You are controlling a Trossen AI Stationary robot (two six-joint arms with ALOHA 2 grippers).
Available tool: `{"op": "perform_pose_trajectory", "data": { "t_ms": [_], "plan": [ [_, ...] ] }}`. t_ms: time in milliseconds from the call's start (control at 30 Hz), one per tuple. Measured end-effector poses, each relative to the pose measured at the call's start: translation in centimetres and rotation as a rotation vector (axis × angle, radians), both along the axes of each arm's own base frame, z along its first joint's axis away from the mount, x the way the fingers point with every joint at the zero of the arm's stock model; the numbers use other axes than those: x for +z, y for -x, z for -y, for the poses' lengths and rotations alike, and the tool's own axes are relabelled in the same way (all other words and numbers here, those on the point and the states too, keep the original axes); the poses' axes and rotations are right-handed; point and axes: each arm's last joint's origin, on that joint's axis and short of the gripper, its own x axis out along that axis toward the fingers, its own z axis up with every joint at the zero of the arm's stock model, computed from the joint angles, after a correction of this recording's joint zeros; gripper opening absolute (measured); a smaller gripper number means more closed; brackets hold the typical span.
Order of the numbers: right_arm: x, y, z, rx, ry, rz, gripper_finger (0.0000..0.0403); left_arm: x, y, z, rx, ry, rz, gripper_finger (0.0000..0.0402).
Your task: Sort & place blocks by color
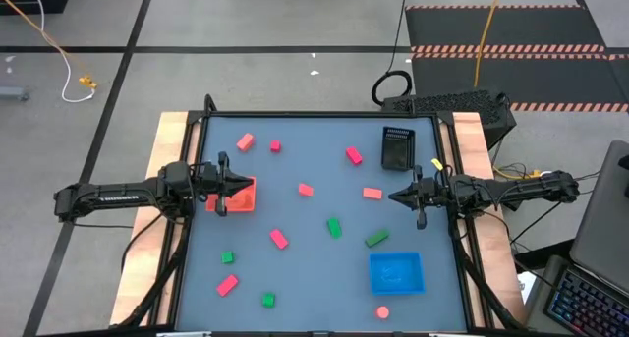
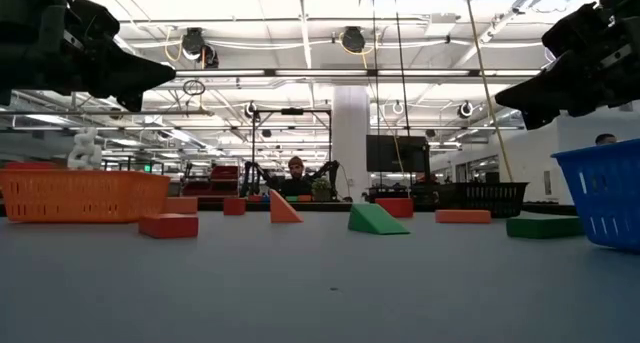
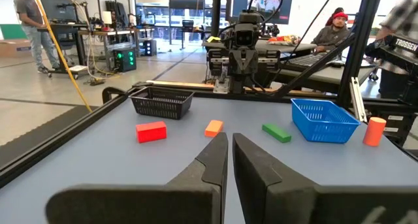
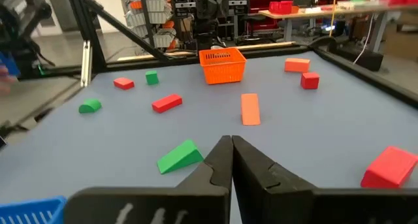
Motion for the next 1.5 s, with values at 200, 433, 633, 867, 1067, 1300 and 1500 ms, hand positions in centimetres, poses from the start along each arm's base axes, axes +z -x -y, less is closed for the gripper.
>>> {"op": "perform_pose_trajectory", "data": {
  "t_ms": [200, 433, 633, 867, 1067, 1300, 1500],
  "plan": [
    [0.3, 0.0, 0.0, 0.007, 0.059, 0.031, 0.0, 0.6, 0.0, 0.0, 0.009, 0.028, 0.059, 0.0026],
    [0.5, -0.1, 0.0, -0.007, -0.055, 0.058, 0.0, 1.1, 0.1, 0.0, 0.004, 0.101, 0.118, 0.0026],
    [0.8, -0.1, 0.0, -0.011, -0.103, 0.084, 0.0, 1.6, 0.2, 0.0, 0.002, 0.099, 0.173, 0.0026],
    [1.2, -0.1, 0.0, -0.015, -0.19, 0.132, 0.0, 1.7, 0.2, 0.0, -0.008, 0.193, 0.186, 0.0026],
    [1.3, -0.1, 0.0, -0.023, -0.221, 0.141, 0.0, 2.2, 0.3, -0.1, 0.033, 0.12, 0.243, 0.0026],
    [1.6, -0.1, 0.1, -0.042, -0.253, 0.172, 0.0, 2.7, 0.2, -0.8, 0.261, 0.105, 0.198, 0.0035],
    [1.6, -0.1, 0.1, -0.042, -0.238, 0.172, 0.0, 6.4, -0.6, -1.6, 0.493, 0.108, -0.105, 0.0107]
  ]
}}
